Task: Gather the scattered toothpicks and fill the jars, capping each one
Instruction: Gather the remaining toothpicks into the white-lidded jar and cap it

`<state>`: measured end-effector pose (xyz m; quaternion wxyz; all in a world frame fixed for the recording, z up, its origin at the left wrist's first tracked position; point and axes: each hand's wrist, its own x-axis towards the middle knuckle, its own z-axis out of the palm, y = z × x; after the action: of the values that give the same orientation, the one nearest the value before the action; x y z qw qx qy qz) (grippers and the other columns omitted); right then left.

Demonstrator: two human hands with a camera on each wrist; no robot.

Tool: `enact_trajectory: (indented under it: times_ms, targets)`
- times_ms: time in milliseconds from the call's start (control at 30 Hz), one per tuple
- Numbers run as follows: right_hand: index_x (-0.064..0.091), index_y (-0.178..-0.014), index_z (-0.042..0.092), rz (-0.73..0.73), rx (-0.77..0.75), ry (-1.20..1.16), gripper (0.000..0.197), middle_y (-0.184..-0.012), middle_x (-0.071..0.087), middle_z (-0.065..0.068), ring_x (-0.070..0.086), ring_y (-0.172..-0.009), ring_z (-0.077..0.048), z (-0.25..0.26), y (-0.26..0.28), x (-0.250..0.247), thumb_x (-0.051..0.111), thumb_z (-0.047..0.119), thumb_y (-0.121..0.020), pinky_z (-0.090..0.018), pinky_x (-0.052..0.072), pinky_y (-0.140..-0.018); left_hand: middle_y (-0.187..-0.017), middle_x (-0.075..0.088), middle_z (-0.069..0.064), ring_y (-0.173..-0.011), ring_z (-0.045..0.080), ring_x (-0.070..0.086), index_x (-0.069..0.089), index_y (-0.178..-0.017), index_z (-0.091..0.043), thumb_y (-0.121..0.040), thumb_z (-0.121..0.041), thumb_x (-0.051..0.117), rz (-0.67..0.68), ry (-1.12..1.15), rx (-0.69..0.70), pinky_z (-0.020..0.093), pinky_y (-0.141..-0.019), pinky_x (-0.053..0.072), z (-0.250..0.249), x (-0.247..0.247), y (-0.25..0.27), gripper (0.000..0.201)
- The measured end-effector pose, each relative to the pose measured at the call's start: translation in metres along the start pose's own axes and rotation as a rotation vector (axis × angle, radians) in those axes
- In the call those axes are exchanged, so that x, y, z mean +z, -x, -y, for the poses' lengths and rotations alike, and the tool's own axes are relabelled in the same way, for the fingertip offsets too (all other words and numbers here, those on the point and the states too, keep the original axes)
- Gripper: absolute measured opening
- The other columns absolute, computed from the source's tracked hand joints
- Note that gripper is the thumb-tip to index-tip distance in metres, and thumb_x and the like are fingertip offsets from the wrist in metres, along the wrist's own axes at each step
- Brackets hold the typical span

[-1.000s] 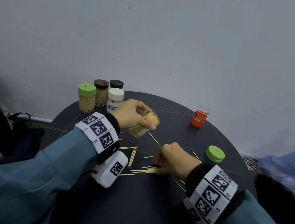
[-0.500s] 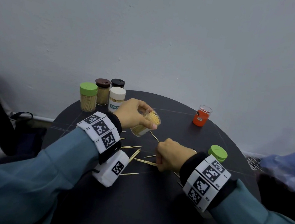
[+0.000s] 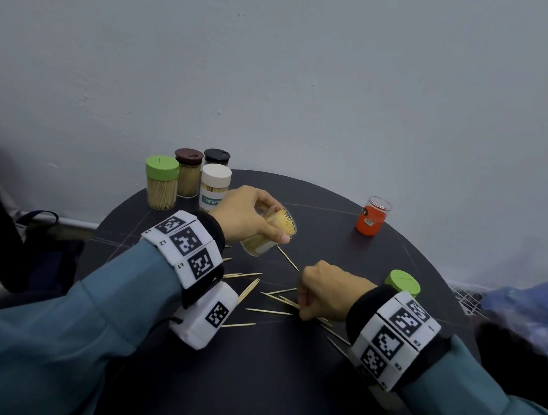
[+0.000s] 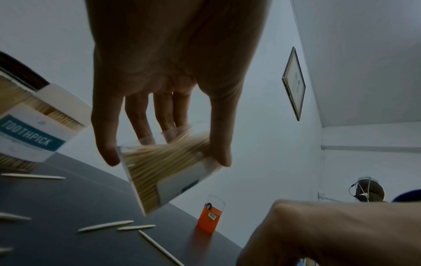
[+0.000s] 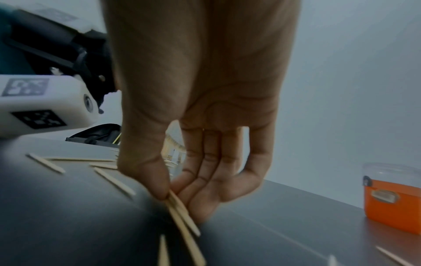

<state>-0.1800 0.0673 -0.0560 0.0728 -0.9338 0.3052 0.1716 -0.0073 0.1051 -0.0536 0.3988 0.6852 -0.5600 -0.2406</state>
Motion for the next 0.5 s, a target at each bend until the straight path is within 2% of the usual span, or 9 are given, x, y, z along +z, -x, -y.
enact_trajectory:
  times_ms: [100, 167, 233, 300, 333, 433, 500]
  targets:
    - [0.062, -0.079, 0.015, -0.055, 0.016, -0.039, 0.005, -0.083, 0.054, 0.000, 0.053, -0.077, -0.017, -0.010, 0.003, -0.004, 0.067, 0.017, -0.079, -0.030, 0.051, -0.074, -0.103, 0.060, -0.005, -0.098, 0.011, 0.054, 0.062, -0.115, -0.016, -0.066, -0.024, 0.083, 0.002, 0.016, -0.002, 0.028, -0.087, 0.044, 0.000, 0.000, 0.000, 0.054]
    - [0.054, -0.064, 0.020, -0.095, 0.014, -0.058, 0.019, -0.078, 0.059, -0.001, 0.054, -0.073, -0.014, -0.016, 0.006, -0.010, 0.066, 0.014, -0.078, -0.026, 0.050, -0.072, -0.103, 0.059, -0.005, -0.100, 0.011, 0.053, 0.061, -0.115, -0.015, -0.066, -0.023, 0.083, 0.007, 0.020, 0.001, 0.030, -0.090, 0.044, 0.000, 0.000, 0.000, 0.054]
    - [0.053, -0.061, 0.020, -0.125, 0.010, -0.107, 0.022, -0.072, 0.066, -0.002, 0.056, -0.060, -0.004, -0.022, 0.010, -0.018, 0.064, 0.009, -0.076, -0.017, 0.049, -0.064, -0.105, 0.059, -0.004, -0.101, 0.012, 0.053, 0.061, -0.117, -0.015, -0.067, -0.023, 0.082, 0.013, 0.011, 0.004, 0.032, -0.093, 0.045, 0.000, 0.000, 0.000, 0.055]
    - [0.057, -0.064, 0.015, -0.167, 0.013, -0.154, 0.016, -0.062, 0.065, 0.002, 0.054, -0.047, 0.006, -0.026, 0.016, -0.027, 0.062, 0.004, -0.075, -0.005, 0.040, -0.052, -0.107, 0.059, -0.003, -0.102, 0.012, 0.053, 0.060, -0.118, -0.014, -0.067, -0.024, 0.082, 0.019, -0.001, 0.004, 0.032, -0.092, 0.045, 0.000, -0.001, 0.001, 0.056]
    - [0.059, -0.066, 0.013, -0.188, 0.020, -0.164, 0.014, -0.059, 0.063, 0.004, 0.053, -0.044, 0.008, -0.028, 0.018, -0.033, 0.061, 0.003, -0.075, -0.004, 0.038, -0.050, -0.107, 0.059, -0.003, -0.101, 0.012, 0.053, 0.060, -0.119, -0.014, -0.068, -0.024, 0.082, 0.020, -0.004, 0.005, 0.031, -0.090, 0.045, 0.000, -0.001, 0.001, 0.056]
    - [0.063, -0.068, 0.011, -0.268, 0.039, -0.128, 0.009, -0.059, 0.067, 0.004, 0.053, -0.045, 0.007, -0.033, 0.019, -0.054, 0.060, 0.004, -0.074, -0.006, 0.039, -0.053, -0.108, 0.060, -0.002, -0.100, 0.013, 0.054, 0.060, -0.119, -0.014, -0.068, -0.023, 0.082, 0.023, -0.016, 0.000, 0.029, -0.085, 0.045, 0.001, 0.000, 0.002, 0.057]
    - [0.065, -0.068, 0.010, -0.320, 0.065, -0.077, 0.008, -0.061, 0.068, 0.002, 0.053, -0.048, 0.004, -0.033, 0.018, -0.069, 0.060, 0.005, -0.072, -0.017, 0.046, -0.059, -0.110, 0.061, -0.001, -0.100, 0.013, 0.055, 0.060, -0.118, -0.015, -0.067, -0.024, 0.082, 0.029, -0.021, -0.007, 0.030, -0.084, 0.046, 0.001, 0.001, 0.002, 0.056]
